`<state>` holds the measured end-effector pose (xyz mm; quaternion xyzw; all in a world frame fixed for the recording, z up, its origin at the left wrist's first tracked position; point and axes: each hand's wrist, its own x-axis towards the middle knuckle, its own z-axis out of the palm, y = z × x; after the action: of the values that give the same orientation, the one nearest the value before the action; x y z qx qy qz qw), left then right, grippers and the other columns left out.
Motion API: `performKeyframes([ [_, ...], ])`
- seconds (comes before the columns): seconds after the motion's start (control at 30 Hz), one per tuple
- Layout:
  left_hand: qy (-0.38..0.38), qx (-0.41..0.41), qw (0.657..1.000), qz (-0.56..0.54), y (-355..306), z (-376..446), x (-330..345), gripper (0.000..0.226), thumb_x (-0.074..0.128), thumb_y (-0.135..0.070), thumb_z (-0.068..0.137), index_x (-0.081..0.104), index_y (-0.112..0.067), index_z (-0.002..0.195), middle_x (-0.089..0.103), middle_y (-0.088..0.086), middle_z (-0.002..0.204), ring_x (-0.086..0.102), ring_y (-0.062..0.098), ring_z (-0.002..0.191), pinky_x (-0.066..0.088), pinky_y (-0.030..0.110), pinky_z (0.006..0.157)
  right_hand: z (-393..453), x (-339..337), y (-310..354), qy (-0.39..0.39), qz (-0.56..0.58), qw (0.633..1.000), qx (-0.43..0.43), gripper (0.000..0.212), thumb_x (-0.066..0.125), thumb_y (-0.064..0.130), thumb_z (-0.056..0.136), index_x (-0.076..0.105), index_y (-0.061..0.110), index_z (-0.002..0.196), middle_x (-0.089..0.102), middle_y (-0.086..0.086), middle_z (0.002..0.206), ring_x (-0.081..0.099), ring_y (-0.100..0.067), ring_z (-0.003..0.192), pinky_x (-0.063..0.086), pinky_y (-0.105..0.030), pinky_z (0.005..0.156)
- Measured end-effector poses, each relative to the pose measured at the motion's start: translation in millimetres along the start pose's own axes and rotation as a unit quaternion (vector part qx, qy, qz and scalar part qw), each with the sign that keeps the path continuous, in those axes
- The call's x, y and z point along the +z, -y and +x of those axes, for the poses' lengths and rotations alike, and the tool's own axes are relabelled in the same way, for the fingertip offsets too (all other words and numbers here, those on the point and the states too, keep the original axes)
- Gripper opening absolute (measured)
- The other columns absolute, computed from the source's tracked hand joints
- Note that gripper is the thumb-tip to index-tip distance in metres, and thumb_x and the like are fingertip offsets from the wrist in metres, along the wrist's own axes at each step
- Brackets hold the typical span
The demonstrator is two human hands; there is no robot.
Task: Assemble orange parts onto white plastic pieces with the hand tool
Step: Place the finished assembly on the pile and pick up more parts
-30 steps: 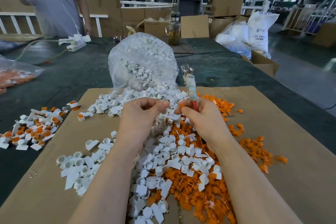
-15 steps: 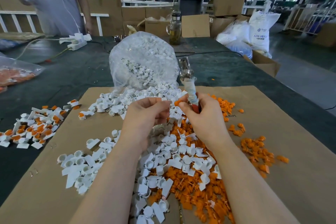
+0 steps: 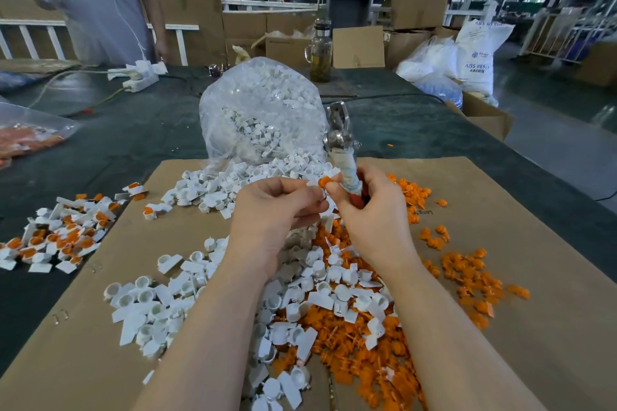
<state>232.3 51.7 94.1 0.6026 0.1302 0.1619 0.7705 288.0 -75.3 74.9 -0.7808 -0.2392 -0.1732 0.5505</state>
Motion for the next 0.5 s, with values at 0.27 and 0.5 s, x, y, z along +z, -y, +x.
performKeyframes([
  [0.27,-0.009,0.032,0.999,0.013,1.8,-1.0,1.8,0.006,0.078,0.001,0.079,0.072,-0.001,0.079,0.075,0.013,0.072,0.074,0.02,0.067,0.056,0.021,0.06,0.3,0.6,1.0,-0.008,-0.005,1.0,-0.012,0.012,0.071,0.024,0.088,0.063,0.021,0.097,0.061,0.018,0.076,0.06,0.006,0.073,0.044,-0.007,0.062],
  [0.5,-0.03,0.058,0.995,0.078,3.2,-2.0,1.8,0.009,0.08,-0.008,0.079,0.071,-0.009,0.077,0.075,0.007,0.071,0.075,0.019,0.071,0.059,0.024,0.066,0.7,1.9,1.5,-0.004,-0.001,1.0,-0.003,0.011,0.071,0.023,0.088,0.061,0.025,0.094,0.062,0.016,0.076,0.06,0.004,0.072,0.044,-0.009,0.061],
])
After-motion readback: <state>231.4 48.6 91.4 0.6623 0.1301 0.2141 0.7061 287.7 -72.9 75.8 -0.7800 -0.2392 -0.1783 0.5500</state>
